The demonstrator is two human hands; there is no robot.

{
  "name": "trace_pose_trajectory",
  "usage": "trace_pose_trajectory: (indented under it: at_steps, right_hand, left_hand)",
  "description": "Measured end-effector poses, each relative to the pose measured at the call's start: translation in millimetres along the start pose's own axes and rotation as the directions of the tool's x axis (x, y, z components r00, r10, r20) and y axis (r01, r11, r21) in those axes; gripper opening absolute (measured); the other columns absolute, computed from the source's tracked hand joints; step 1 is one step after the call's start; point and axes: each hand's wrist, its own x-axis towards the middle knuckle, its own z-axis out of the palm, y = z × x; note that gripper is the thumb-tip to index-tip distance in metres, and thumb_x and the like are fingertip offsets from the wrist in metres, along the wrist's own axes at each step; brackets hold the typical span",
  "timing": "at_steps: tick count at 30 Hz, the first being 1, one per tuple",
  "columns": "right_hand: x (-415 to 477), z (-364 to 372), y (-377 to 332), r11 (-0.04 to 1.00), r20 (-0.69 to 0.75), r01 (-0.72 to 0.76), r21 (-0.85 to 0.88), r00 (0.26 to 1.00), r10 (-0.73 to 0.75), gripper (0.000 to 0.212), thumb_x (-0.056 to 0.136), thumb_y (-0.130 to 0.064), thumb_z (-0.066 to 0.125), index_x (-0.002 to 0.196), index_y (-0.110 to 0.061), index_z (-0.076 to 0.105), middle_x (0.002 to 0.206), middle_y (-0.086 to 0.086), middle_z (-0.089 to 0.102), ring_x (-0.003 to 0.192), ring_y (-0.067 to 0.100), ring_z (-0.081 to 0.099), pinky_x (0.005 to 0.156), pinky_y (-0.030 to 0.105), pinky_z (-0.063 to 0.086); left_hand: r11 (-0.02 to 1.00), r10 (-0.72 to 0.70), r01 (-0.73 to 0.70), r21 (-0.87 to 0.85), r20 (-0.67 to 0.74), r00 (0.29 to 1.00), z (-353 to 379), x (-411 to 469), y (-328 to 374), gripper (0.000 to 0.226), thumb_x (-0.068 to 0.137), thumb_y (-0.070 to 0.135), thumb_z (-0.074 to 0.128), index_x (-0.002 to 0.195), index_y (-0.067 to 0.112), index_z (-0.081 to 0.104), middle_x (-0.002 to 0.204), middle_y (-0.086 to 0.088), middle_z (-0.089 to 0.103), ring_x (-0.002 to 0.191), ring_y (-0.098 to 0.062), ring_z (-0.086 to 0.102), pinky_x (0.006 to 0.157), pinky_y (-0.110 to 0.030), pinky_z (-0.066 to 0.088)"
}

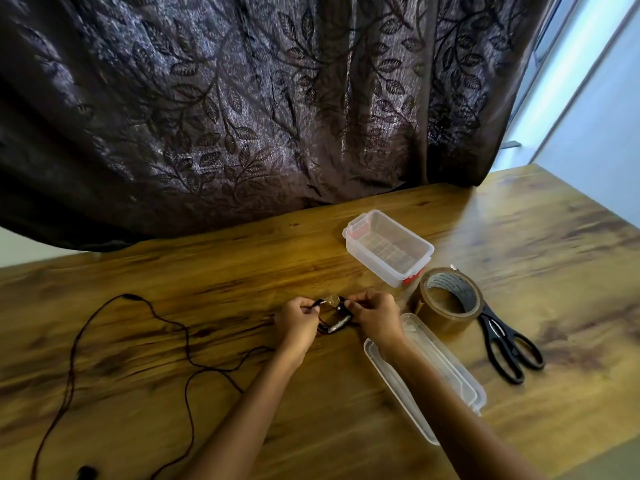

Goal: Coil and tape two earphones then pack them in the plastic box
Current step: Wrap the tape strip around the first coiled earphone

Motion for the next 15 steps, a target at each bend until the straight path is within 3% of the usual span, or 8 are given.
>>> trace_pose_trajectory:
  at_steps: [2, 5, 8, 11, 15]
  right_hand:
    - [2.2, 2.6, 0.2, 0.998, -0.027, 0.011, -0.054, 1.0, -0.012, 0.018, 0.084, -0.008, 0.064, 0.071, -0.02, 0.065, 0.084, 0.008, 0.07, 0.081, 0.022, 0.067, 0.075, 0.038, 0.057]
    - [4.7, 5.2, 1.0, 0.993, -0.057, 0.014, -0.118, 0.998, -0.021, 0.008, 0.084, -0.011, 0.065, 0.078, -0.015, 0.07, 0.085, 0.004, 0.07, 0.08, 0.016, 0.064, 0.068, 0.027, 0.053]
    - [5.2, 5.7, 1.3, 0.993, -0.063, 0.025, -0.113, 0.998, -0.032, 0.006, 0.085, -0.012, 0.064, 0.086, -0.011, 0.07, 0.087, 0.004, 0.069, 0.076, 0.011, 0.06, 0.059, 0.017, 0.045]
    - [5.6, 5.9, -0.5, 0.99, -0.044, 0.036, -0.136, 0.998, -0.042, 0.008, 0.087, -0.014, 0.062, 0.087, -0.011, 0.07, 0.088, 0.004, 0.068, 0.074, 0.01, 0.058, 0.058, 0.017, 0.045]
    - [6.8, 5.4, -2.4, 0.972, -0.041, 0.073, -0.224, 0.996, -0.084, 0.01, 0.089, -0.016, 0.061, 0.088, -0.012, 0.07, 0.085, 0.001, 0.067, 0.073, 0.008, 0.057, 0.057, 0.013, 0.042]
  left_hand:
    - [0.986, 0.047, -0.034, 0.166, -0.075, 0.996, 1.6, 2.2, 0.2, 0.015, 0.089, 0.018, 0.058, 0.1, 0.014, 0.067, 0.106, -0.004, 0.067, 0.094, -0.021, 0.063, 0.071, -0.028, 0.05]
    - [0.951, 0.093, -0.055, 0.303, -0.113, 0.989, 2.4, 6.1, -2.1, 0.016, 0.087, 0.025, 0.06, 0.1, 0.019, 0.068, 0.111, -0.002, 0.065, 0.1, -0.02, 0.061, 0.076, -0.031, 0.053]
    - [0.94, 0.13, -0.091, 0.328, -0.099, 0.987, 1.6, 6.9, -4.0, 0.018, 0.087, 0.025, 0.06, 0.102, 0.018, 0.067, 0.108, -0.003, 0.065, 0.095, -0.018, 0.063, 0.068, -0.026, 0.049]
    - [0.94, 0.158, -0.116, 0.321, -0.11, 0.981, 0.1, 5.0, -2.7, 0.02, 0.088, 0.024, 0.06, 0.105, 0.016, 0.064, 0.104, -0.003, 0.067, 0.091, -0.017, 0.063, 0.061, -0.023, 0.04]
    - [0.949, 0.159, -0.121, 0.29, -0.109, 0.981, -1.3, 3.5, -2.7, 0.021, 0.087, 0.025, 0.06, 0.105, 0.014, 0.063, 0.103, -0.001, 0.067, 0.089, -0.015, 0.061, 0.06, -0.022, 0.041]
